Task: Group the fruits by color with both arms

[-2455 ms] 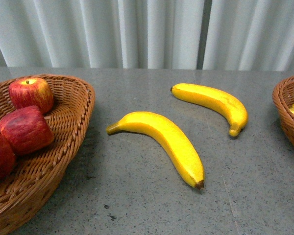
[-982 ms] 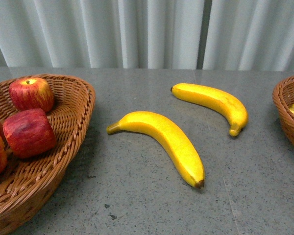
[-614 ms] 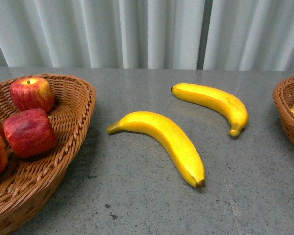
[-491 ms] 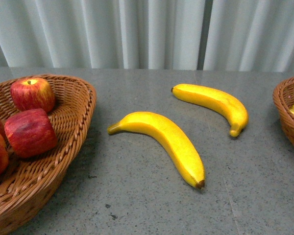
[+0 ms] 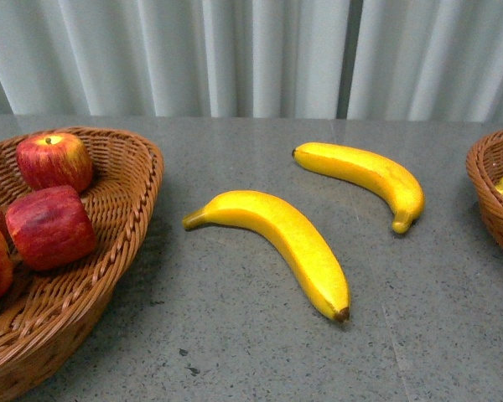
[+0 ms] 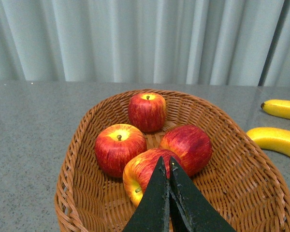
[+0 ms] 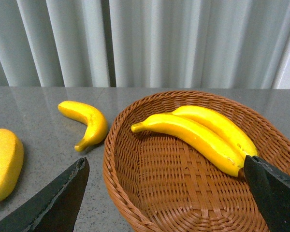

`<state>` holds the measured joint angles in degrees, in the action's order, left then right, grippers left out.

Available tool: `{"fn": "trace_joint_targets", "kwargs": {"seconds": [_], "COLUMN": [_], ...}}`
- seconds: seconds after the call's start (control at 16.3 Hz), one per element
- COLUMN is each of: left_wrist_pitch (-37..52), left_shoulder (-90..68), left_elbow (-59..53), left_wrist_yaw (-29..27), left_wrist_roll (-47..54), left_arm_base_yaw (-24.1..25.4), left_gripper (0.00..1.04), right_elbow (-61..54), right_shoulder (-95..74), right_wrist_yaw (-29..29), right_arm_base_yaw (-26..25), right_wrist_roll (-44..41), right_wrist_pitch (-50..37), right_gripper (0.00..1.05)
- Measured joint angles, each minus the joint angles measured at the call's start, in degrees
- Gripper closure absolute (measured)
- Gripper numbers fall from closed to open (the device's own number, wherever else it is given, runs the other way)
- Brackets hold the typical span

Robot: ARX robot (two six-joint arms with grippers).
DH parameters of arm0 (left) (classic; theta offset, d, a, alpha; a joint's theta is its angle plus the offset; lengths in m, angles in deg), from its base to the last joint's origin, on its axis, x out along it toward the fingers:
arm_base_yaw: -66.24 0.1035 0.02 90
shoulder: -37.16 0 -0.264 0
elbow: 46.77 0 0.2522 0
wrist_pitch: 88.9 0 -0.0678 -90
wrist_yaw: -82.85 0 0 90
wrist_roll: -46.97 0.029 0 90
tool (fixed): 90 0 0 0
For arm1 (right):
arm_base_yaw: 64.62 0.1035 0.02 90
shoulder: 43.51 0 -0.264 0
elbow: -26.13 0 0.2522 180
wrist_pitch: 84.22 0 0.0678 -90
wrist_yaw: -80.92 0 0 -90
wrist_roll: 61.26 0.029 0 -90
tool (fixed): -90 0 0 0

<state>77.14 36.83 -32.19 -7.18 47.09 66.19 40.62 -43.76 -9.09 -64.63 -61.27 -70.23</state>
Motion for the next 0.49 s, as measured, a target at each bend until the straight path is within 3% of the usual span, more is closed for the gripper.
{"fn": "trace_joint_targets", "kwargs": {"seconds": [0.06,0.49], "left_wrist_pitch": [0.0,0.0], "left_shoulder": [0.0,0.0], "left_elbow": [0.0,0.0], "left_wrist_yaw": [0.0,0.0], "left_wrist_roll": [-0.1,-0.1], "left_arm_base_yaw": [0.0,0.0], "left_gripper": [1.03,0.19], "right_elbow": [0.0,0.0], "right_shoulder": [0.0,0.0], "right_wrist_yaw": [0.0,0.0], "right_arm_base_yaw": [0.0,0.0], "right_wrist_roll": [0.0,0.0], "right_wrist_pitch": [0.0,0.0], "right_gripper": [0.06,0.06]}}
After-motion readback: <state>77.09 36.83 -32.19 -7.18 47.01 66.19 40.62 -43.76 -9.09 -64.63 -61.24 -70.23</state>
